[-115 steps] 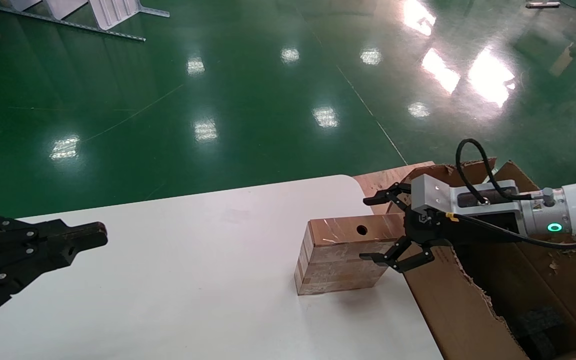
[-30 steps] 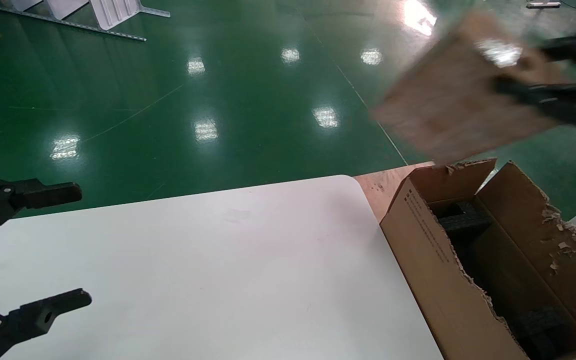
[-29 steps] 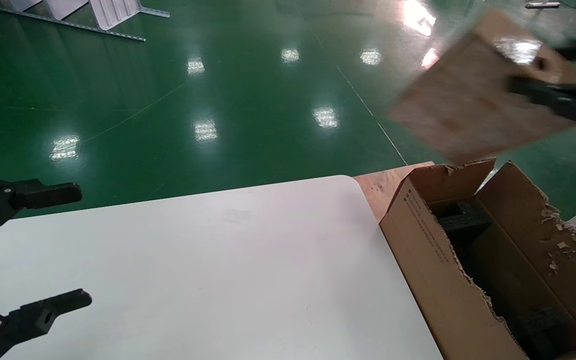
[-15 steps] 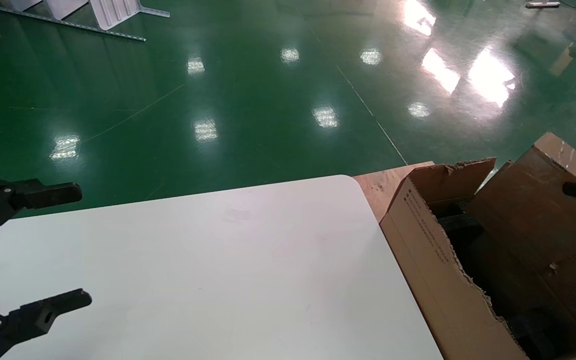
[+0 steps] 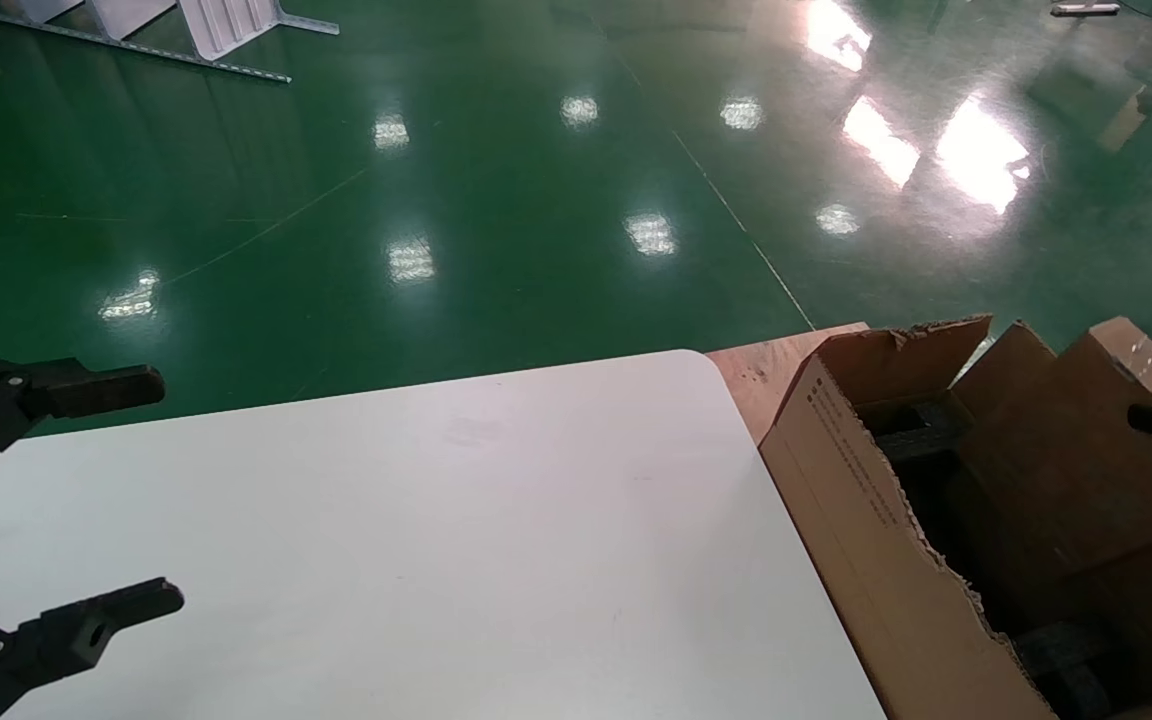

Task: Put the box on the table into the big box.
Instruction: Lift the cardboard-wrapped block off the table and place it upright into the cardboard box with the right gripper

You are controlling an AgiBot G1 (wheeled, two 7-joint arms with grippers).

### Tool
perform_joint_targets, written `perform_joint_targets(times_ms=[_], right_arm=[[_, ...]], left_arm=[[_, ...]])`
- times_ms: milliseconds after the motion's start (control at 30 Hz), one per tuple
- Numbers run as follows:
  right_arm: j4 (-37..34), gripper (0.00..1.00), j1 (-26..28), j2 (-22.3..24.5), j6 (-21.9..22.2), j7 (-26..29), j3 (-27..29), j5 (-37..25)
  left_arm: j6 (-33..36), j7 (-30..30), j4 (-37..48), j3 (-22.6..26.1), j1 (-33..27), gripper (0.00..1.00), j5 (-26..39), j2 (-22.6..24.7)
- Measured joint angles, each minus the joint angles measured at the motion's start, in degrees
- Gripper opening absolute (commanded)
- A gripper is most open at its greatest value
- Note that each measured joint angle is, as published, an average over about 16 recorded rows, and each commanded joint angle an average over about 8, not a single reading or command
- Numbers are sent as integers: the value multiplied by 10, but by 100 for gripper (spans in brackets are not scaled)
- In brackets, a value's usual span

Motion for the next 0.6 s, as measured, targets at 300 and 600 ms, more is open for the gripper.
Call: perform_joint_targets(times_ms=[300,600], right_arm=[[-44,0,-20,-16,31,-17,5,7],[-54,0,-39,-29,58,-28,3,4]], left_arm=[[0,0,0,0,0,100,0,0],[0,0,0,0,0,100,0,0]])
